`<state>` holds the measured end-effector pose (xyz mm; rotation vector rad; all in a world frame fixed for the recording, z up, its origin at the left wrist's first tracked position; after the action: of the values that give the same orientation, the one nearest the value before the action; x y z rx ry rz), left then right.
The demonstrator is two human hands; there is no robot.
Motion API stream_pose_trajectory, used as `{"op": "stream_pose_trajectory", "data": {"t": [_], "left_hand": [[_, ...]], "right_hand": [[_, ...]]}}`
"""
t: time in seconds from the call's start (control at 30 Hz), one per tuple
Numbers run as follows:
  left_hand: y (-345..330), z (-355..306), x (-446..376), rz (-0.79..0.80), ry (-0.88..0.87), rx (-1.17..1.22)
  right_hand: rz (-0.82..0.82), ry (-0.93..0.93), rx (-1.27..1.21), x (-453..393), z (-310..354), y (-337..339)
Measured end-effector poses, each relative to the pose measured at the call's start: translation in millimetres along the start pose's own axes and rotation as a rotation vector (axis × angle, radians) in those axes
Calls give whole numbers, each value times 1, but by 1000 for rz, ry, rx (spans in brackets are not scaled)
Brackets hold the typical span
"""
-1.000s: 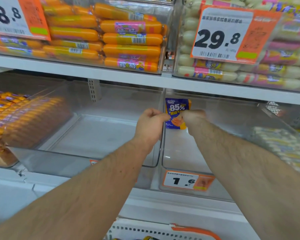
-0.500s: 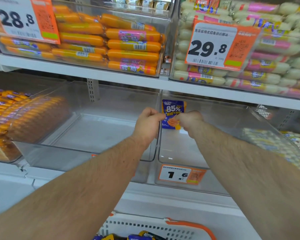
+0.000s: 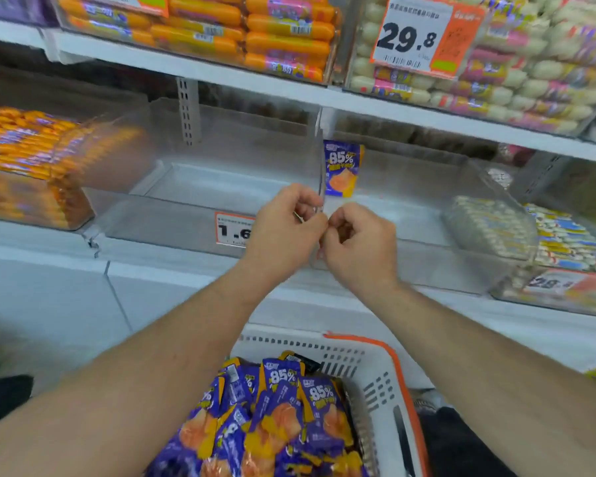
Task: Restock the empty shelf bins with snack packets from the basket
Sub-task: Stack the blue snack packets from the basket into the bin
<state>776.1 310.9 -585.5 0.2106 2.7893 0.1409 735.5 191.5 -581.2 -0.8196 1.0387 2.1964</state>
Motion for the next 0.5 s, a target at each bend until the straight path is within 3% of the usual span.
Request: {"op": "stream_pose_trajectory", "data": {"t": [0.07,0.23,0.37,0.5], "left_hand": [[2,29,27,51,81,-56],[5,104,82,140,307,-209],[11,144,118,173,445,-233],[17,175,145,174,551,-254]], "right_hand": [[195,-101,-31,39,-12,-18],[726,-386,177,135,-75,-71],[969,-663,336,214,-122,-87],[1071,-899,427,292,-168,-102]]}}
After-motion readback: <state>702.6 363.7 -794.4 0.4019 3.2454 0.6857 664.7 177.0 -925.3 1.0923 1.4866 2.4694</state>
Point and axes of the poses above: each hand's wrist, its own x-axis away from the middle knuckle, its own y-axis out of the back of the hand, z = x × y, the point moved 5 cm from there along -x, towards the middle knuckle, and after that the axes turned 1 degree about -z, right-handed, at the moved point
